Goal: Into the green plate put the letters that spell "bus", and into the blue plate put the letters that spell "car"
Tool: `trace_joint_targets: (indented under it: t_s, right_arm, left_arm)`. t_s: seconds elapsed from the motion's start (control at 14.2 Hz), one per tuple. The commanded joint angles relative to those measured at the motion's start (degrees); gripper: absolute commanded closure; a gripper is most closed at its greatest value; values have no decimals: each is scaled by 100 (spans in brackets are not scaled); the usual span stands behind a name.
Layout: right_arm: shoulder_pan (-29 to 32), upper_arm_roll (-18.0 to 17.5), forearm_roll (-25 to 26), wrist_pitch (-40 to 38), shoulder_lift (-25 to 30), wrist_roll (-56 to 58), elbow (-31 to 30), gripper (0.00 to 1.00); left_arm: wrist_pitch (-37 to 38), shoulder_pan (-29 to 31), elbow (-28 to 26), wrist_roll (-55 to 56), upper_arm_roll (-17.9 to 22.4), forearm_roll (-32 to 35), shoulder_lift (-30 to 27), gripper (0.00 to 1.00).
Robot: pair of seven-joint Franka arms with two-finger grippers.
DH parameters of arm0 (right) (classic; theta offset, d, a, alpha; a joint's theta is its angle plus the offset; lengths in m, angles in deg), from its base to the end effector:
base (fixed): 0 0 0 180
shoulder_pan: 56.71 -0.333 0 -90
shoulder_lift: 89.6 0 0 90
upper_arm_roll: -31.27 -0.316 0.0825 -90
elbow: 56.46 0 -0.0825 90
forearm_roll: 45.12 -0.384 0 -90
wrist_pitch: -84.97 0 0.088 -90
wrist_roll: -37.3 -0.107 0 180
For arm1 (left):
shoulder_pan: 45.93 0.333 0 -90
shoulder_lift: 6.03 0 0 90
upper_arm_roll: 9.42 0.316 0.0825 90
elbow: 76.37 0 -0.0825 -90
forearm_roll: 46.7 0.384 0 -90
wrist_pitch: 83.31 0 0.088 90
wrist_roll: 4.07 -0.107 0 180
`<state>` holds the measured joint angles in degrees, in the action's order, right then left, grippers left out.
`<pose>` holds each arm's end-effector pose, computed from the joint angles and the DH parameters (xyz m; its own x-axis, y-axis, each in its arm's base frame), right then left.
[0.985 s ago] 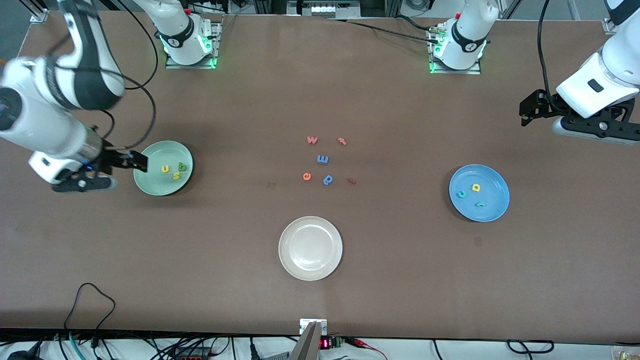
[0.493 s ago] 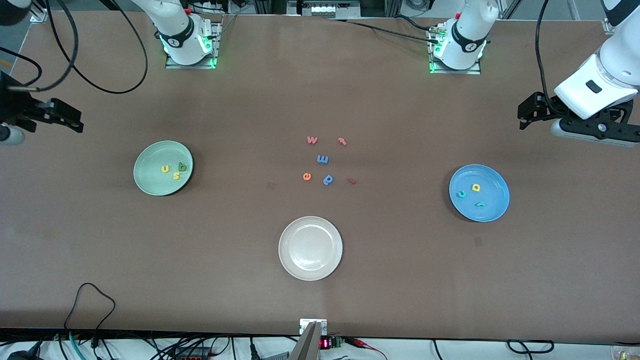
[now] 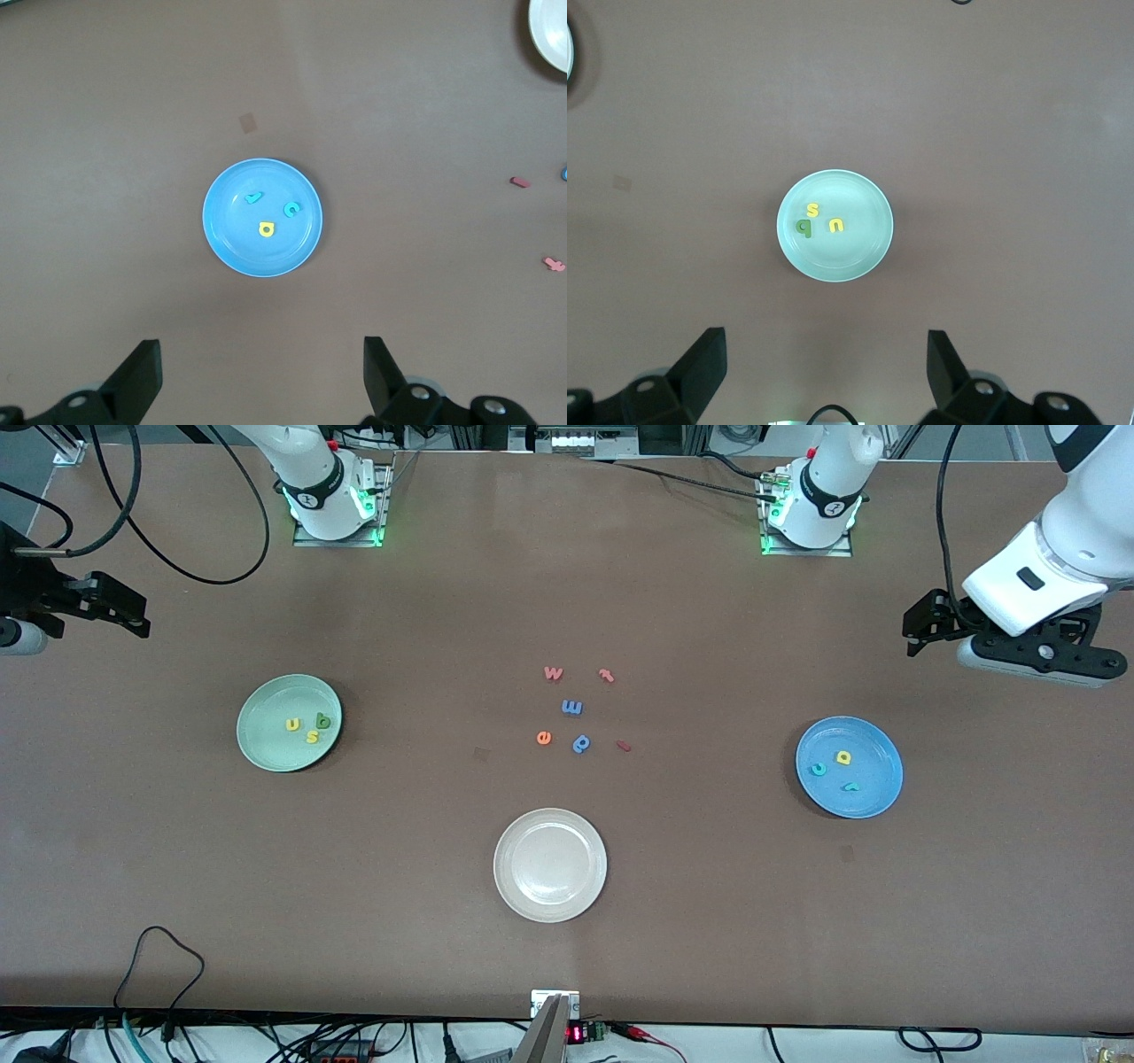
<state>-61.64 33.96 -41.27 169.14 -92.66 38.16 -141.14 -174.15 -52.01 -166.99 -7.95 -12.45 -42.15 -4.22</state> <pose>0.5607 0.0150 0.6298 0.9969 0.0471 -0.0630 0.0514 -0.9963 0.0687 0.5589 -0.0807 0.6033 0.9737 -0.2256 -0.0329 -0.2275 -0.9708 -0.0755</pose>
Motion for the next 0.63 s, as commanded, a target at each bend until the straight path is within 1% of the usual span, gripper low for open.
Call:
trace_joint_targets:
  t_s: [0.0,0.14,0.49,0.56]
  right_arm:
    - [-43,83,-60,-93,51,29,-31,0]
    - [-34,83,-60,-102,25,29,-31,0]
    - [-34,65,-104,-102,-80,20,-22,0]
    - [-8,82,-357,-102,-89,-24,-22,0]
  left_arm:
    - [40,-42,167,45,4,117,92,0]
    - [32,-42,185,45,-58,117,100,0]
    - [58,-33,194,53,-58,99,92,0]
    - [67,-42,194,53,-67,82,83,0]
